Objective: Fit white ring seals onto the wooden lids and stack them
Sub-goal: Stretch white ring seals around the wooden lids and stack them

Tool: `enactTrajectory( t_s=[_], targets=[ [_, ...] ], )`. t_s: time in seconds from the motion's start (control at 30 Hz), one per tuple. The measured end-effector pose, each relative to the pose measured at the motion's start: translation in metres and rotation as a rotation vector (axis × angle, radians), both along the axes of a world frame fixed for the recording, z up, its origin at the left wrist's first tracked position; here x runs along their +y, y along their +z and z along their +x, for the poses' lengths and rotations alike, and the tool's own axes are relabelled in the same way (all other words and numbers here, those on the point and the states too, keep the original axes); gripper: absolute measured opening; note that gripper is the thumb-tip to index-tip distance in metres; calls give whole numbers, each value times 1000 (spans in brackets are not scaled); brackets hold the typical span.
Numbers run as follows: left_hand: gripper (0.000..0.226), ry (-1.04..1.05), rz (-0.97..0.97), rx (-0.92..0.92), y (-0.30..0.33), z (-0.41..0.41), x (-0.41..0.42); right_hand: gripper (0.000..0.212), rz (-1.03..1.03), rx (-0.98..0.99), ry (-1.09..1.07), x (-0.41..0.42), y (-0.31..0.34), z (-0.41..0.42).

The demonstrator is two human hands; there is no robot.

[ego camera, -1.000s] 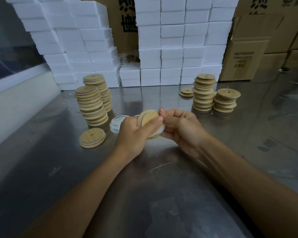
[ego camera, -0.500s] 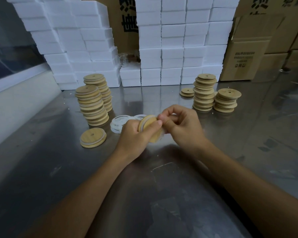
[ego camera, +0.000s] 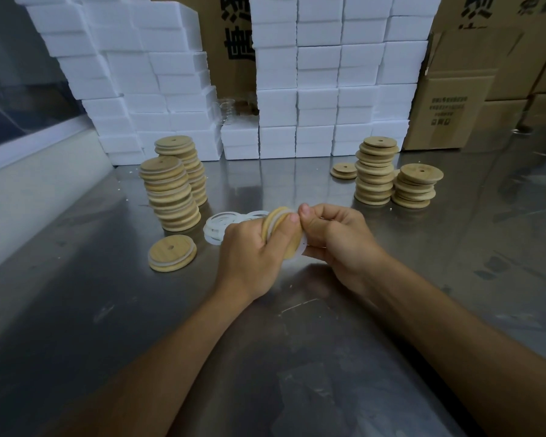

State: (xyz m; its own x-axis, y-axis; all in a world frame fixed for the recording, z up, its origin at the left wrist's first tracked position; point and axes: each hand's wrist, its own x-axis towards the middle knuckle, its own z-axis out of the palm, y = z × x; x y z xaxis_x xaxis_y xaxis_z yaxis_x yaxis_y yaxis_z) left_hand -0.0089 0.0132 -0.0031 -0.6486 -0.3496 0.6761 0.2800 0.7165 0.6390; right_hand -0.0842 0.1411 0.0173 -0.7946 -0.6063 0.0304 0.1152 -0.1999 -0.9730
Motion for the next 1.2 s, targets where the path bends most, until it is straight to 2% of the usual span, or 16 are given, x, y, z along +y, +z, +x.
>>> enactTrajectory(
  t_s=[0.07,0.17,0.3,0.43,0.6,0.93,1.07,1.13,1.2],
  targets=[
    [52,-11,53,3,-1,-1,0,23,-16,-34,13,-1,0,0],
    [59,-30,115,4,-2,-2,0,39,-43,-62,33,-1,0,-1],
    [63,-36,106,9,-2,-3,-1,50,-56,-123,110,0,0,-1],
    [67,12,130,34,-1,-3,-1,30,-37,-137,148,-1,-1,0],
    [64,-5,134,18,-3,-5,2,44,-80,-182,177,4,2,-4],
    [72,10,159,7,-2,-6,-3,27,-119,-157,160,2,-3,-3],
    [63,-32,199,-37,-4,-8,-4,15,-89,-36,32,1,-5,-2],
    [50,-52,203,-28,-4,-7,-4,14,-45,155,-48,1,-4,-3],
    [50,-65,161,-31,-4,-6,-6,13,17,403,-119,2,-3,-4]
  ],
)
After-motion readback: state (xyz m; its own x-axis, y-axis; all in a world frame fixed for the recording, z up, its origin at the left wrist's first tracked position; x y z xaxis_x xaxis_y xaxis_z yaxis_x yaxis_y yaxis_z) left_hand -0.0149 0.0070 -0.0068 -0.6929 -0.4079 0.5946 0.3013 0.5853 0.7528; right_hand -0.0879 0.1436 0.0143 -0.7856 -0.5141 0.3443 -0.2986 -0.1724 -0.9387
